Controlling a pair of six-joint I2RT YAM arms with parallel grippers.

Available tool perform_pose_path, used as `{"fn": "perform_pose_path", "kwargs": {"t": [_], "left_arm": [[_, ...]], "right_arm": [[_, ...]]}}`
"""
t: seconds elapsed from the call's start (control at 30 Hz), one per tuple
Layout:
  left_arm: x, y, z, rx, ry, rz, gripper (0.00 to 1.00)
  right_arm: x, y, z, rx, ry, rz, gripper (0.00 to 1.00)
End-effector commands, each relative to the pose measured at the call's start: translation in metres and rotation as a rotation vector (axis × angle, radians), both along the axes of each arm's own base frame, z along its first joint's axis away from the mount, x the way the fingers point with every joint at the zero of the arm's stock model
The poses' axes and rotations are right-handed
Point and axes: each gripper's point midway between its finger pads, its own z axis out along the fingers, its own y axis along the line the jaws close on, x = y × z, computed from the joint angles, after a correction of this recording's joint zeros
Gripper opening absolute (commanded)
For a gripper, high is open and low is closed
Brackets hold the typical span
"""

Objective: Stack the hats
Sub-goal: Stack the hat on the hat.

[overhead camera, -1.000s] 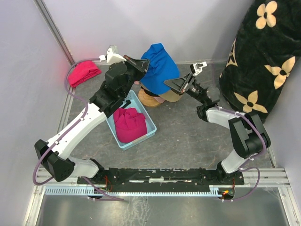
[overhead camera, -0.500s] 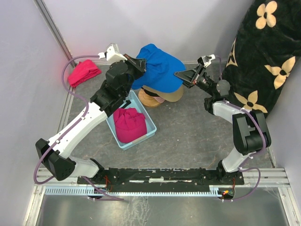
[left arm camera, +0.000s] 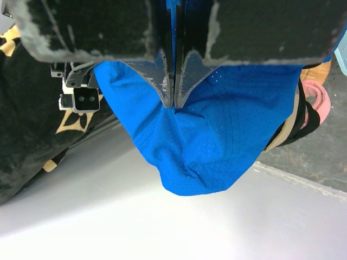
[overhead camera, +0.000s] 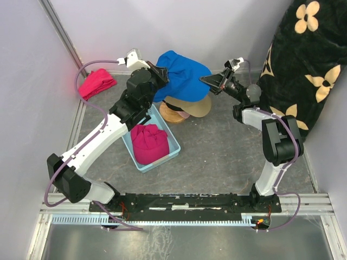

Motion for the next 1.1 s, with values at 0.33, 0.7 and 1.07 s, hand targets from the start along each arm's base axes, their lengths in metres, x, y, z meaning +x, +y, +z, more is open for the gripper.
{"fn": "perform_pose_path", "kwargs": {"t": [0.33,0.7,1.07], "left_arm": [[0.004,0.054,0.067,0.081,-0.242,0.235,0.03],[0.014,0.05,0.049,0.142,-0.261,0.245,0.03],[0.03,0.025,0.026,0.156,-0.216,0.171,0.04]], "right_arm": [[0.042,-0.003,0.057,0.112,-0.166,-0.038,0.1],[0.059,0.001,0.039,0.107,-0.134,-0.035,0.1],[0.076,-0.047,-0.007,0.079,-0.007,-0.162,0.1]]}}
